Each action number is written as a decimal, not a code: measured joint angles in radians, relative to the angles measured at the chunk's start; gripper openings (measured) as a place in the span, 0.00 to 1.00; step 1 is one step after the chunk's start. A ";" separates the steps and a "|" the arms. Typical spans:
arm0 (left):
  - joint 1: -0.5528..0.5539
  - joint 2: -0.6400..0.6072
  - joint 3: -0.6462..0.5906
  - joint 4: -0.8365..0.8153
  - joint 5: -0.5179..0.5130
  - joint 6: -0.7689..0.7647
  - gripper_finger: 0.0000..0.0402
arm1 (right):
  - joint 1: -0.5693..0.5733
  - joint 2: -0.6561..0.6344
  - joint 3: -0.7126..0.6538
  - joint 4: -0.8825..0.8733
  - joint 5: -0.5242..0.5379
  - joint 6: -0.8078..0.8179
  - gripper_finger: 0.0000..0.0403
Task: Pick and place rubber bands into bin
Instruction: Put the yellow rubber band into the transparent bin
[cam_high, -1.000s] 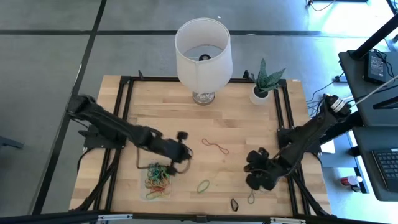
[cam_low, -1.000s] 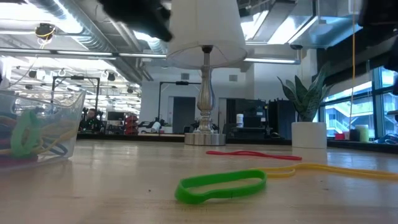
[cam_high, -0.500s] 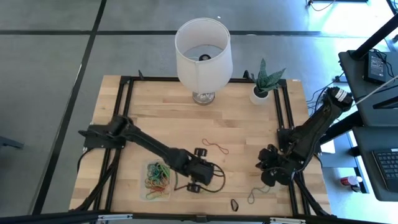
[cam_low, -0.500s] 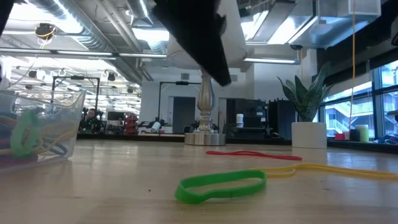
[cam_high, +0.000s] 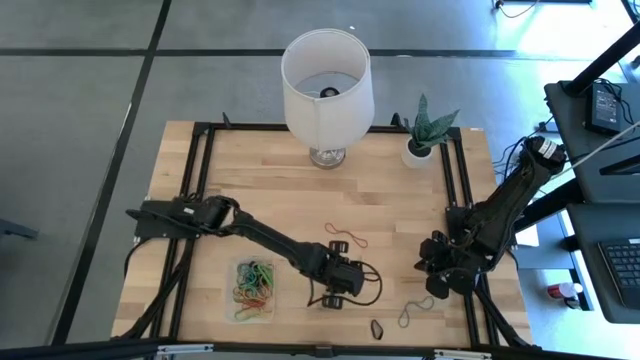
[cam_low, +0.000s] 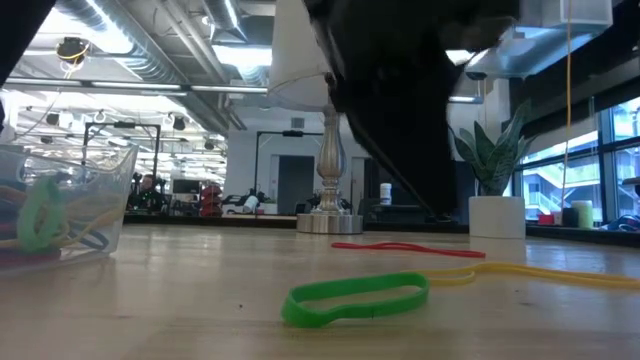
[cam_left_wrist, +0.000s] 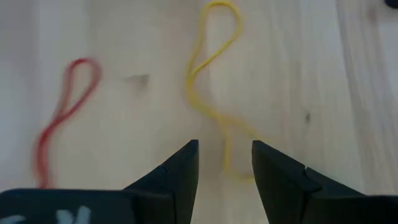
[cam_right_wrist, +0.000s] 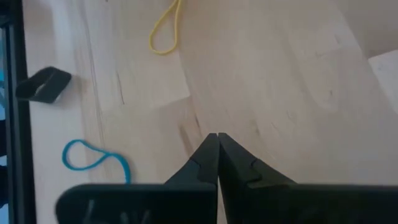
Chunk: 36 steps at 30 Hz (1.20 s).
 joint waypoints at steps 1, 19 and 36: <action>0.000 0.012 0.000 0.017 0.009 0.000 0.36 | 0.003 0.000 0.000 0.000 0.000 0.000 0.01; -0.016 0.129 0.008 0.047 0.006 -0.068 0.03 | 0.004 0.001 0.000 0.027 0.001 -0.004 0.01; -0.036 -0.116 -0.003 -0.109 -0.102 -0.077 0.01 | 0.004 0.001 0.000 0.096 0.056 0.001 0.01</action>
